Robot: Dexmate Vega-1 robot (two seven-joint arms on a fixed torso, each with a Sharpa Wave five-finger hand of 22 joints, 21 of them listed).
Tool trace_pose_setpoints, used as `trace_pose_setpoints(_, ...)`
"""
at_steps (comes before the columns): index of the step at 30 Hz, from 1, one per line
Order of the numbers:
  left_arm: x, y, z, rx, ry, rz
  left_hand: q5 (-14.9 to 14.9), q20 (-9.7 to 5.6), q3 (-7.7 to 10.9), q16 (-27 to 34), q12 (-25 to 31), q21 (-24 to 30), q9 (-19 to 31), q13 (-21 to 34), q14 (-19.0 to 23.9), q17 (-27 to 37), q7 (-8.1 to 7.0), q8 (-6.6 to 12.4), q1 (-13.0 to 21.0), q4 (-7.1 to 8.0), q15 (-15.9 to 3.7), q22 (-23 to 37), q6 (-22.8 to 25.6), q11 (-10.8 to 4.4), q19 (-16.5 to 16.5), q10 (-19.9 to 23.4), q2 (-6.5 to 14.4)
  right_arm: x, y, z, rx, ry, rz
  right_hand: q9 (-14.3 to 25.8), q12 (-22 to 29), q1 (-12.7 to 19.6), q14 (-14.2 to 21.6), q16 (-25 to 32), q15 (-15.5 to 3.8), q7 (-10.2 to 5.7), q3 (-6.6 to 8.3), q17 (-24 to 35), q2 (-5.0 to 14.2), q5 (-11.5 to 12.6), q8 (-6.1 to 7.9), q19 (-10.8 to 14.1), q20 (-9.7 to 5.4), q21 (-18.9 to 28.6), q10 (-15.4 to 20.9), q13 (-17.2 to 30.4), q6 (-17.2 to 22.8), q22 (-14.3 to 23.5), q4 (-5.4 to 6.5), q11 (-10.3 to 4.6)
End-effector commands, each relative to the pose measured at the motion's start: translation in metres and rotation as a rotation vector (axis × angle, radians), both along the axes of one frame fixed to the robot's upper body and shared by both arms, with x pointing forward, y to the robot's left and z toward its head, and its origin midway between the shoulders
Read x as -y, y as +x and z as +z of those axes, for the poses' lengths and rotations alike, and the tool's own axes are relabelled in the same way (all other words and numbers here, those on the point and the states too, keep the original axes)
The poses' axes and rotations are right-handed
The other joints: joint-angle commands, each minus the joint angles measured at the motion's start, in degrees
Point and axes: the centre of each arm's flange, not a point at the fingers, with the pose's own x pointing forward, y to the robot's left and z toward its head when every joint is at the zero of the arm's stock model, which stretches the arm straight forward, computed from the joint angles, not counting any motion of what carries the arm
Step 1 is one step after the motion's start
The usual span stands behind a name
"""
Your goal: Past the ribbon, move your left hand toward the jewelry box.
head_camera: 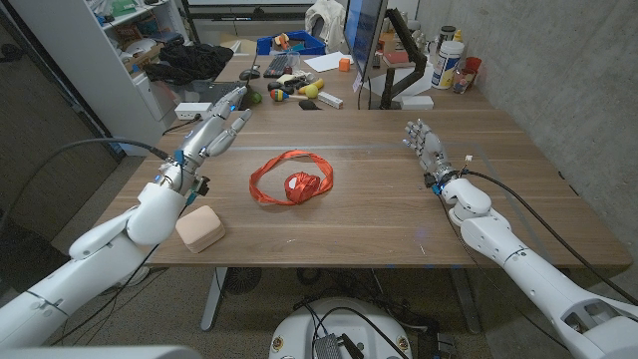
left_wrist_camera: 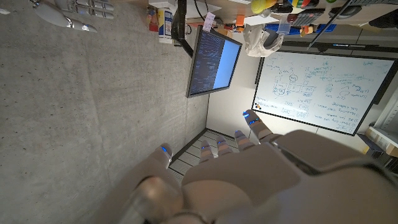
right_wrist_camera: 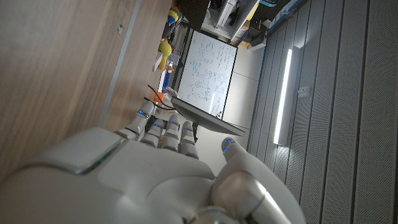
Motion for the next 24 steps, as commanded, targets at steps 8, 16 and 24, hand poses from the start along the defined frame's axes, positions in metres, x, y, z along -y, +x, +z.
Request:
trace_pose_setpoints(8, -0.012, -0.027, -0.007, 0.024, 0.048, 0.126, 0.3, -0.35, 0.28, 0.1, 0.1, 0.0, 0.2, 0.3, 0.5, 0.1, -0.44, 0.05, 1.1, -0.56, -2.45, 0.1, 0.6, -0.01, -4.7, 0.4, 2.0, -0.009, 0.001, 0.003, 0.003, -0.008, 0.008, 0.2, 0.3, -0.2, -0.4, -0.1, 0.02, 0.15, 0.23, 0.1, 3.34, 0.4, 0.33, 0.2, -2.53, -0.4, 0.4, 0.2, 0.5, 0.2, 0.31, -0.23)
trace_pose_setpoints(16, -0.016, -0.037, -0.01, 0.031, 0.073, 0.184, 0.3, 0.18, 0.45, 0.1, 0.1, 0.1, 0.2, 0.3, 0.9, 0.0, -0.7, 0.07, 1.5, -0.83, -2.32, 0.1, 0.9, 0.01, -4.4, 0.9, 1.8, -0.013, 0.002, 0.004, 0.005, -0.014, 0.013, 0.2, 0.3, -0.3, -0.4, -0.1, -0.06, 0.13, 0.24, 0.1, 3.32, 0.4, 0.33, 0.2, -2.53, -0.5, 0.4, 0.2, 0.5, 0.2, 0.33, -0.17)
trace_pose_setpoints(24, -0.021, -0.046, -0.014, 0.043, 0.082, 0.238, 0.4, 1.93, 0.84, 0.5, 0.5, 0.5, 0.2, 0.3, 2.2, 0.1, -1.55, 0.48, 2.3, -1.25, -1.95, 0.1, 2.6, -0.56, -2.9, 2.4, 1.7, -0.015, 0.003, 0.002, 0.002, -0.013, 0.015, 0.2, 0.3, -0.4, -0.4, -0.1, -0.07, 0.16, 0.22, 0.1, 3.29, 0.4, 0.33, 0.3, -2.52, -0.6, 0.5, 0.2, 0.5, 0.2, 0.38, -0.13)
